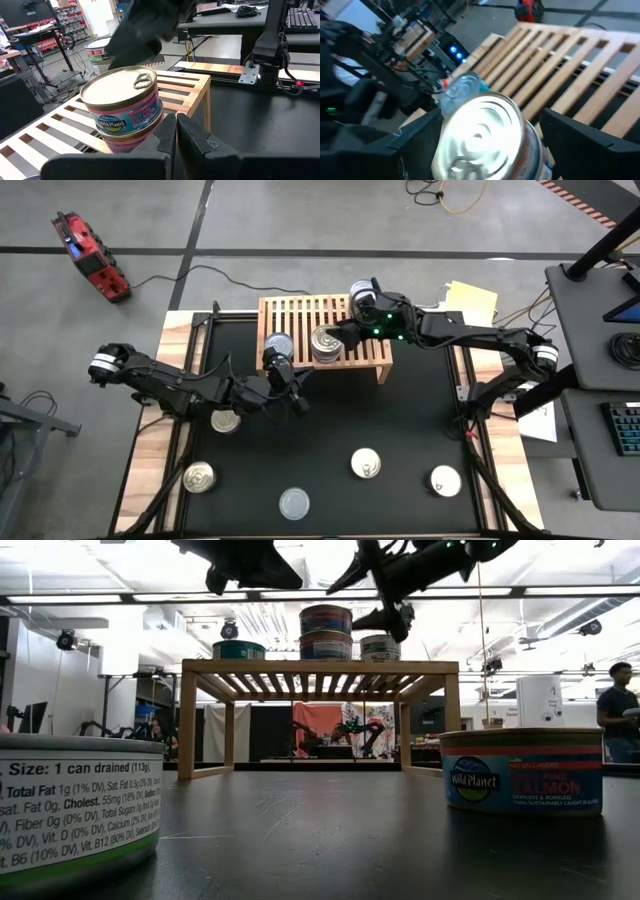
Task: Stack canned seafood by type on shelf
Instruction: Stack the blue pink tuna can on top of the blue pink tuna can on the shelf, then put the blue pink tuna can on the shelf
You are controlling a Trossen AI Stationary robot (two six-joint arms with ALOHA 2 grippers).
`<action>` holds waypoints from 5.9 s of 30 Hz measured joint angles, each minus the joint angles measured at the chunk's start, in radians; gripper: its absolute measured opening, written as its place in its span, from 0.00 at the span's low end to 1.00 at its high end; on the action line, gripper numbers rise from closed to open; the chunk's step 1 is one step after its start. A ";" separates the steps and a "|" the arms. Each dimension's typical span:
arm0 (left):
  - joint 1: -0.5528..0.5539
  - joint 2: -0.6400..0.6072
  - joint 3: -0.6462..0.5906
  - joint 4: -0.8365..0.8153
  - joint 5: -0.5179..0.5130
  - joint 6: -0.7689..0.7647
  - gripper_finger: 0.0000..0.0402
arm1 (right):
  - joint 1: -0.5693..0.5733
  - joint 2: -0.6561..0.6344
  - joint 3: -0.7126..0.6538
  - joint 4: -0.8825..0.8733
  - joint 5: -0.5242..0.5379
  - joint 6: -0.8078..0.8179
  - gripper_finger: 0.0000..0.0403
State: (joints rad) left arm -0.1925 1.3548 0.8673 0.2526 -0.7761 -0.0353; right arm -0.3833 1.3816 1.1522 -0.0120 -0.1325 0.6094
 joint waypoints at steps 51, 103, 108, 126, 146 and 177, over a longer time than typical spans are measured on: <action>-0.090 -0.052 0.217 -0.687 0.286 -0.318 0.00 | 0.200 0.061 -0.018 -0.162 0.167 -0.351 0.02; -0.129 -0.060 0.079 -1.332 0.736 -0.996 0.00 | 0.243 -0.140 -0.018 -0.696 -0.004 -0.128 0.03; -0.129 -0.060 0.079 -1.286 0.734 -0.972 0.00 | 0.289 -0.146 -0.023 -0.753 -0.029 -0.088 0.03; -0.129 -0.057 0.078 -0.917 0.730 -0.686 0.00 | 0.557 -0.150 -0.030 -0.768 -0.031 0.082 0.03; -0.129 -0.057 0.054 -0.698 0.652 -0.622 0.00 | 0.694 -0.150 -0.366 -0.236 -0.058 -0.017 0.03; -0.129 0.139 0.054 -0.374 0.689 -0.549 0.00 | 0.751 0.036 -0.488 0.032 -0.039 0.003 0.03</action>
State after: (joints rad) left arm -0.3210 1.4937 0.9211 -0.1212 -0.0873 -0.5840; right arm 0.3679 1.4181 0.6643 0.0195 -0.1715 0.6120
